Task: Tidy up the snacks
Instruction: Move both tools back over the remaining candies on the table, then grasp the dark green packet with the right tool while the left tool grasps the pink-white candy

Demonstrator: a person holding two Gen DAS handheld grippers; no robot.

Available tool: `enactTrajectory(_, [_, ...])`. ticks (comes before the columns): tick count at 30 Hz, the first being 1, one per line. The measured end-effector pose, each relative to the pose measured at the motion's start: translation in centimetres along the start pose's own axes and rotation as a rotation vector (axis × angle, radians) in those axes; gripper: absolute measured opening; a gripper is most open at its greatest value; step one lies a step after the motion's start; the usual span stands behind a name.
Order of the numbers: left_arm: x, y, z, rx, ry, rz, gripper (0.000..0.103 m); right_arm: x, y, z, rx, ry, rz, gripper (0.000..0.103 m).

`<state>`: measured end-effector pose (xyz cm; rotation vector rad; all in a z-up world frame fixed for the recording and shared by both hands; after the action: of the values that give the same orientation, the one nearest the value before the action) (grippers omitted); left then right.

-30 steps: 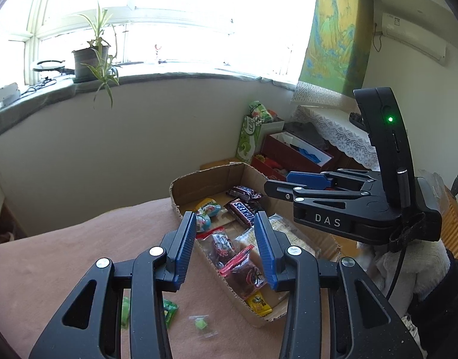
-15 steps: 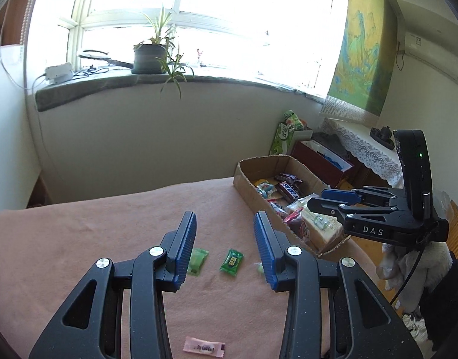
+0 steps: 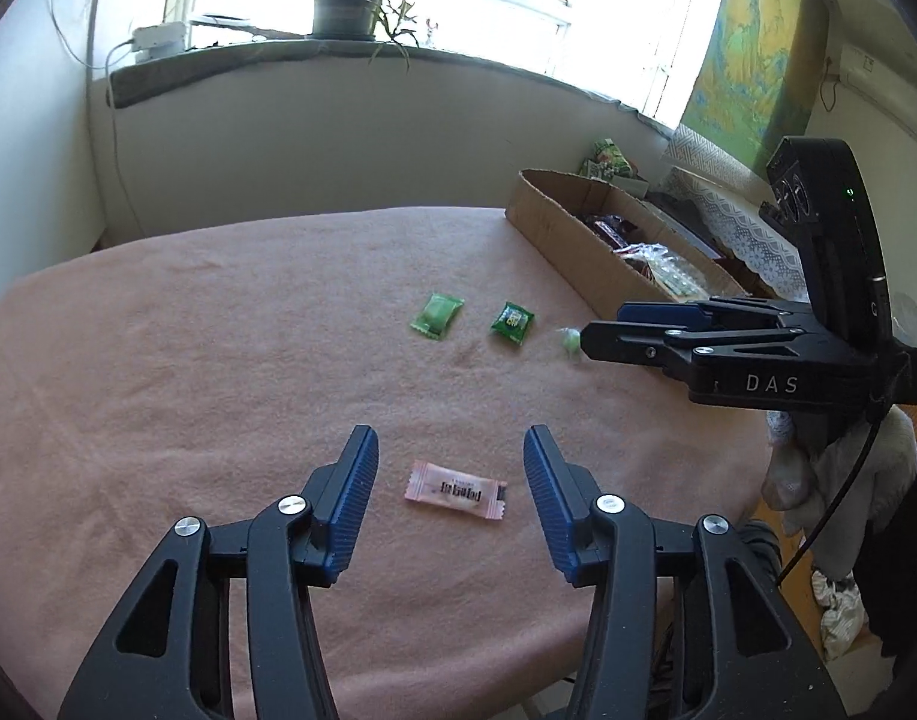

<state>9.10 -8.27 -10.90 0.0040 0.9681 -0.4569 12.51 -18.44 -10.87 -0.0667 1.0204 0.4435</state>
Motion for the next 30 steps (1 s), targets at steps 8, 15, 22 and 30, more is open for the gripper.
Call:
enactTrajectory(8, [2.5,-0.2,-1.3,0.027,0.049,0.008,0.051,4.3,0.5,0.3,0.091,0.056,0.009,0.056])
enactTrajectory(15, [3.7,-0.1,-1.3,0.047,0.062,0.001,0.051,7.0,-1.6,1.8,0.182,0.088,-0.059,0.056])
enactTrajectory(22, [4.8,0.0,-1.6,0.077,0.082,0.024,0.051,8.6,-2.8,3.0,0.198,0.086,-0.116,0.056])
enactTrajectory(30, [5.3,-0.2,-1.6,0.11,0.061,0.068,0.051,9.5,-1.3,3.8,0.067,0.086,-0.195,0.046])
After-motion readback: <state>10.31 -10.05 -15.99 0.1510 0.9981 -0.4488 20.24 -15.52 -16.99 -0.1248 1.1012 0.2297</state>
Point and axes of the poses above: each gripper's, at about its wrist camera, not at the fingertips, and x roughly the way its jaws point, y to its left, z to its top, the point moved 9 cm from there along x, roughly the way its jaws point, and after that the axes turned 10 degrees about y, right-handed, at the moved point
